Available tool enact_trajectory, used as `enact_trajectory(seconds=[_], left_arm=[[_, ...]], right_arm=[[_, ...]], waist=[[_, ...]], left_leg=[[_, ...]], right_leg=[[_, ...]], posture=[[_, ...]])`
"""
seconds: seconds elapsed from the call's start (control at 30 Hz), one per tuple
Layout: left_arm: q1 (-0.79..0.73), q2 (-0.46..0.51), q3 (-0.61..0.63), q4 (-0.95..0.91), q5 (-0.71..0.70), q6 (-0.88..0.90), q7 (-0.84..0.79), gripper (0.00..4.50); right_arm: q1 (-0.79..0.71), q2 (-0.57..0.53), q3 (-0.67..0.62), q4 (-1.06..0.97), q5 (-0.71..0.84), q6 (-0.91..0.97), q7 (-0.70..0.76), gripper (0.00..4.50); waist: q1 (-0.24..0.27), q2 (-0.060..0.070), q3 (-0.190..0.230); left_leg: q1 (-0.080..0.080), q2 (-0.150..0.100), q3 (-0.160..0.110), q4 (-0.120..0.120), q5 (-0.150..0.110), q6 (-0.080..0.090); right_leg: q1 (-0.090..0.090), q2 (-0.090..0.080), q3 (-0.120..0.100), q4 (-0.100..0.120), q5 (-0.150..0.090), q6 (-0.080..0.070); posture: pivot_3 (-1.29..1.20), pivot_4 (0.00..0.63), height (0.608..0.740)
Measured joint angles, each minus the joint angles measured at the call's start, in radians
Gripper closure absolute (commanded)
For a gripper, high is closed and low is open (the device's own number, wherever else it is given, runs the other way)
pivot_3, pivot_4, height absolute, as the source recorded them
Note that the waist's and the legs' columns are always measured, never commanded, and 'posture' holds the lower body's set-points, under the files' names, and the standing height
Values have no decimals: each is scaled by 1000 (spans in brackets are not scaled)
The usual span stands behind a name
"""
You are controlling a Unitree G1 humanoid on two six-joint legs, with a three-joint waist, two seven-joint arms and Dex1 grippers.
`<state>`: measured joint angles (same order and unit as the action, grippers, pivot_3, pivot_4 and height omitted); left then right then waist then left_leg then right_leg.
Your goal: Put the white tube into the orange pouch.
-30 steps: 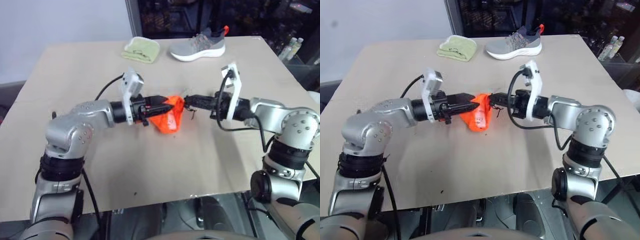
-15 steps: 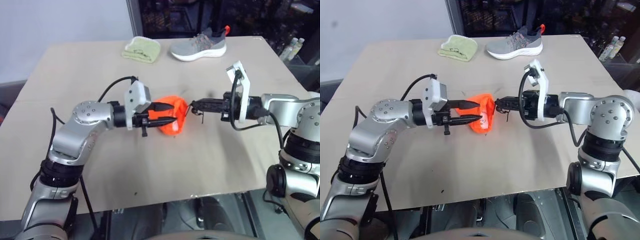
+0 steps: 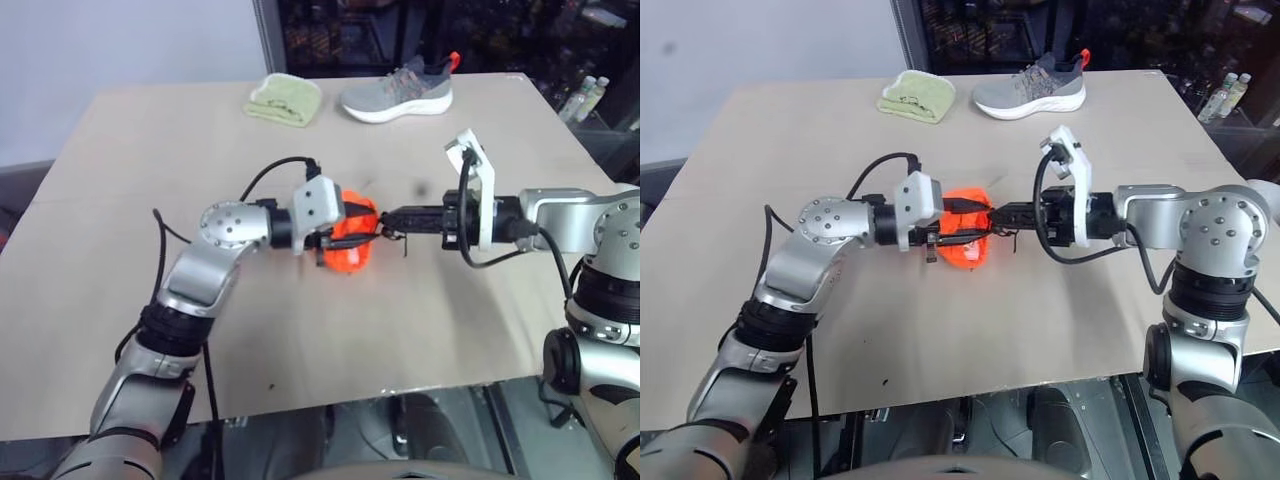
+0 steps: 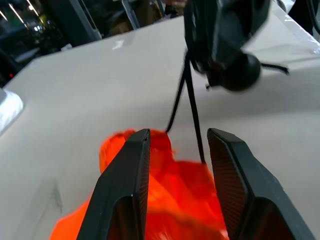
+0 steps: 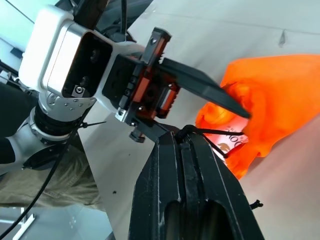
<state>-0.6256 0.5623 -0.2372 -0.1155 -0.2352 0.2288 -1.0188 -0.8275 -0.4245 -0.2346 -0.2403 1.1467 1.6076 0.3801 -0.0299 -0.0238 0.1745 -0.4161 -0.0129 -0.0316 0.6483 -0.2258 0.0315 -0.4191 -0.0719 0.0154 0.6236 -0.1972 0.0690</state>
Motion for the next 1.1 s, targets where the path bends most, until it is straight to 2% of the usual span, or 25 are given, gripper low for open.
enact_trajectory(seconds=[0.07, 0.13, 0.17, 0.23, 0.27, 0.4, 0.5, 0.57, 0.6, 0.9, 1.0, 1.1], left_arm=[[-3, -41, -5, 13, 0, -6, 0, 2615], [-3, -46, -6, 13, 0, -17, -7, 3219], [-3, -47, -6, 13, -1, -20, -10, 3321], [-3, -59, -5, 14, -4, -20, -15, 4210], [-3, -67, -5, 16, -5, -20, -20, 4431], [-5, -80, 1, 33, -11, -14, -24, 4431], [-8, -86, 11, 50, -30, 9, -22, 4500], [-9, -90, 28, 61, -44, 33, -20, 4500], [-14, -91, 36, 70, -49, 44, -19, 4500], [-46, -96, 78, 114, -88, 116, -11, 4500], [-57, -94, 82, 128, -101, 133, -11, 4500], [-73, -92, 83, 128, -104, 137, -12, 4500]], right_arm=[[0, 0, 21, -11, 0, 0, 0, 4500], [0, 0, 25, -17, 0, 0, 0, 4500], [0, 0, 25, -17, 0, 0, -1, 4500], [0, 0, 25, -17, -2, -1, -3, 4500], [0, 0, 25, -18, -3, -1, -7, 4500], [2, -7, 31, -30, -16, -12, -18, 4500], [3, -19, 36, -40, -46, -42, -26, 3667], [11, -28, 36, -49, -67, -65, -35, 2783], [19, -35, 38, -61, -75, -71, -38, 2195], [156, -158, 185, -335, -192, -177, -49, 2195], [180, -126, 250, -350, -248, -215, -82, 2195], [185, -32, 277, -326, -289, -242, -129, 2195]], waist=[[1, 0, 0], [1, 0, 0], [1, 0, 0], [1, 0, 0], [1, 0, 0], [2, 0, 0], [2, 0, 0], [2, 0, 0], [2, 0, 0], [12, 0, 0], [12, 0, 0], [13, 0, 0]], left_leg=[[0, 0, 0, 0, 0, 0], [0, 0, 0, 0, 0, 0], [0, 0, 0, 0, 0, 0], [0, 0, 0, 1, 0, 0], [0, 0, 0, 1, 0, 0], [0, 0, 0, 1, 0, 0], [0, 0, 0, 1, 0, 0], [0, 0, -1, 1, 0, 0], [0, 0, -1, 1, 0, 0], [0, 0, -1, 1, 0, 0], [0, 0, -1, 3, 0, 0], [1, 0, -1, 3, 0, 0]], right_leg=[[0, 0, 0, 0, 0, 0], [0, 0, 0, 0, 0, 0], [0, 0, 0, 0, 0, 0], [0, 0, 0, 1, 0, 0], [0, 0, 0, 1, 0, 0], [0, 0, 0, 1, 0, 0], [0, 0, 0, 1, 0, 0], [0, 0, -1, 1, 0, 0], [0, 0, -1, 1, 0, 0], [0, 0, -1, 1, 0, 0], [1, 0, -1, 1, 0, 0], [1, 1, -1, 1, 0, 0]], posture=[[0, 150, 740], [0, 150, 740], [0, 150, 740], [0, 150, 740], [0, 150, 740], [0, 150, 740], [0, 150, 740], [0, 150, 740], [0, 150, 740], [0, 150, 740], [0, 150, 740], [0, 150, 740]])
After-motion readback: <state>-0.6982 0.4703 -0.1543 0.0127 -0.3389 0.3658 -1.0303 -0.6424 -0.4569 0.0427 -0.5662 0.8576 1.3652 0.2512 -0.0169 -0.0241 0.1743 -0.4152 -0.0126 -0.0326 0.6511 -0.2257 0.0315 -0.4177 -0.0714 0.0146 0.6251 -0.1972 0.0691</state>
